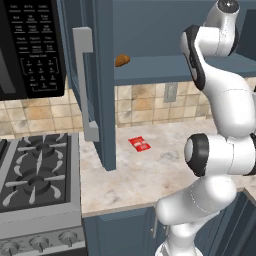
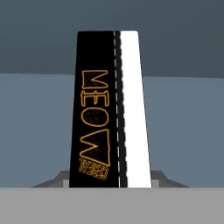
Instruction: Pick the cereal and yogurt from the counter and place them in the cabinets closest to them.
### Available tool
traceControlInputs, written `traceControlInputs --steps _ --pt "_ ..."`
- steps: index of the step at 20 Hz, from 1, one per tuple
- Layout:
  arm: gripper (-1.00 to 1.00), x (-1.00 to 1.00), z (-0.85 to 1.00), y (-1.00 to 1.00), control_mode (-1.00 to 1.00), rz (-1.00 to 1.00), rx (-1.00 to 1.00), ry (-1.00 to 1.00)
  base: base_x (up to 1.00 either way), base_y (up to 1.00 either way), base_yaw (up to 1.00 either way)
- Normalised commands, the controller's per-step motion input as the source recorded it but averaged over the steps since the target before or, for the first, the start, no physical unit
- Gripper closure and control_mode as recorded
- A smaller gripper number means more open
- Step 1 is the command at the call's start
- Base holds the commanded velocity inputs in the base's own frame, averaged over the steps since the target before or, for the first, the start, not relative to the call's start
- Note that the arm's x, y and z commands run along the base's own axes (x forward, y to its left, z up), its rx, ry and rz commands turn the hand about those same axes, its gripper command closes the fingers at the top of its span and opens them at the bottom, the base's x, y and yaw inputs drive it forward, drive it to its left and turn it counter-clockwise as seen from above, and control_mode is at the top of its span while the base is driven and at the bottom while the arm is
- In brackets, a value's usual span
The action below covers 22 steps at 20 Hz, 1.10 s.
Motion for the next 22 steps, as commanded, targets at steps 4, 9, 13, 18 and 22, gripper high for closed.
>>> traceControlInputs --steps 4,9,13,18,22 --pt "1.0 0.26 -0.06 -0.07 -1.0 0.0 0.0 0.0 0.0 0.0 0.0" --pt "1.0 0.3 -0.04 -0.03 -1.0 0.0 0.0 0.0 0.0 0.0 0.0" --pt "-1.0 0.13 -0.03 0.0 -1.0 0.0 -0.02 0.0 0.0 0.0 0.0" --pt "-1.0 0.0 0.0 0.0 -1.0 0.0 -0.01 0.0 0.0 0.0 0.0" --pt "-1.0 0.0 0.0 0.0 -1.0 0.0 0.0 0.0 0.0 0.0 0.0"
